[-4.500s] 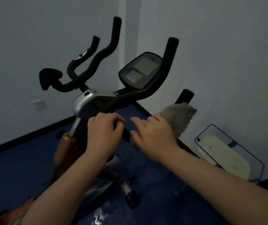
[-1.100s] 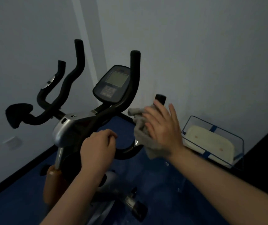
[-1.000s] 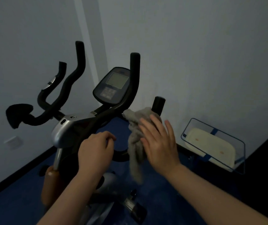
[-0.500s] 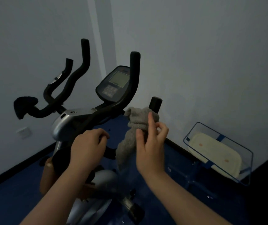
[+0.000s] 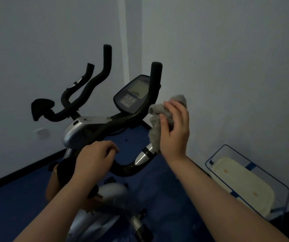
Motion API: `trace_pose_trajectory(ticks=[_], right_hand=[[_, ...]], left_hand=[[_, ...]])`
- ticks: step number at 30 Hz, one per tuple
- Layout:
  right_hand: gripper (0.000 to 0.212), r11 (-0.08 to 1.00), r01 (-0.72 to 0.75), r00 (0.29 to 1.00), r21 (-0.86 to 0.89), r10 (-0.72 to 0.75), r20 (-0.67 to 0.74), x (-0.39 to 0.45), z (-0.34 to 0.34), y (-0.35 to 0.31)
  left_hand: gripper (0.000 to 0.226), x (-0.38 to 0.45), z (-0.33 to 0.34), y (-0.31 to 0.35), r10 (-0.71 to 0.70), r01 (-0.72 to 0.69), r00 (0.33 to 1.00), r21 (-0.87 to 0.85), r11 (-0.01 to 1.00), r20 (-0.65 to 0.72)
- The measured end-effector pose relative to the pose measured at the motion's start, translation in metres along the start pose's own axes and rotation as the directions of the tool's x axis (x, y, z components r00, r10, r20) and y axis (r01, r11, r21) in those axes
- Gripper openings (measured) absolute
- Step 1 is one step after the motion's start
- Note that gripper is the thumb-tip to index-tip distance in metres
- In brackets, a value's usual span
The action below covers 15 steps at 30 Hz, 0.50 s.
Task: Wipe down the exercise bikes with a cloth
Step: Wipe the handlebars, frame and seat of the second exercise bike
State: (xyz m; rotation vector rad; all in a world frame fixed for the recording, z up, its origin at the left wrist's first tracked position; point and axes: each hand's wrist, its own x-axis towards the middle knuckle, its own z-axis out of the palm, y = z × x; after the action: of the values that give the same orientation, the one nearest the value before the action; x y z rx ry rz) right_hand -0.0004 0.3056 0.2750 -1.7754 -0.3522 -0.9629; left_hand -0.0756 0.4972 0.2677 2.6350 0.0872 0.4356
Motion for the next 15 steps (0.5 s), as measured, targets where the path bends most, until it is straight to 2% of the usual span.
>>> trace_pose_trajectory(ticks=[2,4,6,7,9,11,12,13,14,15], right_hand=[[0.023,0.974,0.113,0.992,-0.194,-0.098,0.085,0.014,-0.004,0.002],[0.014,0.946,0.172,0.973,-0.275,-0.12,0.195,0.024,-0.011,0.001],[0.024,0.958,0.135,0.961,-0.251,-0.065,0.267,0.033,-0.015,0.002],[0.029,0.973,0.053,0.959,-0.223,0.012,0.282,0.038,-0.017,0.001],[0.036,0.974,-0.219,0.947,-0.063,0.228,0.227,0.043,-0.016,-0.004],[0.032,0.858,-0.455,0.889,0.237,0.45,0.079,0.034,-0.004,-0.011],[0.025,0.808,-0.48,0.861,0.342,0.508,0.008,0.025,0.003,-0.016],[0.016,0.821,-0.446,0.868,0.357,0.494,-0.051,0.016,0.008,-0.021],[0.009,0.891,-0.37,0.909,0.263,0.406,-0.097,0.01,0.01,-0.022],[0.006,0.968,-0.235,0.963,0.086,0.244,-0.112,0.008,0.009,-0.018]], left_hand=[[0.017,0.001,0.0,0.001,-0.011,0.011,1.0,0.005,1.0,0.01],[0.017,0.0,0.0,0.001,-0.022,0.022,1.0,0.003,1.0,0.02],[0.017,0.001,0.0,0.0,-0.034,0.034,0.999,0.01,0.999,0.024],[0.017,0.001,0.0,0.0,-0.039,0.038,0.999,0.012,0.999,0.027],[0.017,0.0,0.0,0.001,-0.044,0.044,0.999,0.007,0.999,0.03],[0.017,0.0,0.0,0.001,-0.047,0.047,0.999,0.009,0.999,0.024],[0.017,0.001,-0.001,0.001,-0.049,0.049,0.999,0.013,0.999,0.023],[0.017,0.001,-0.001,0.001,-0.049,0.048,0.999,0.016,0.999,0.024],[0.018,0.001,-0.001,0.001,-0.047,0.046,0.999,0.013,0.999,0.025],[0.018,0.001,-0.001,0.001,-0.046,0.046,0.999,0.008,0.999,0.026]])
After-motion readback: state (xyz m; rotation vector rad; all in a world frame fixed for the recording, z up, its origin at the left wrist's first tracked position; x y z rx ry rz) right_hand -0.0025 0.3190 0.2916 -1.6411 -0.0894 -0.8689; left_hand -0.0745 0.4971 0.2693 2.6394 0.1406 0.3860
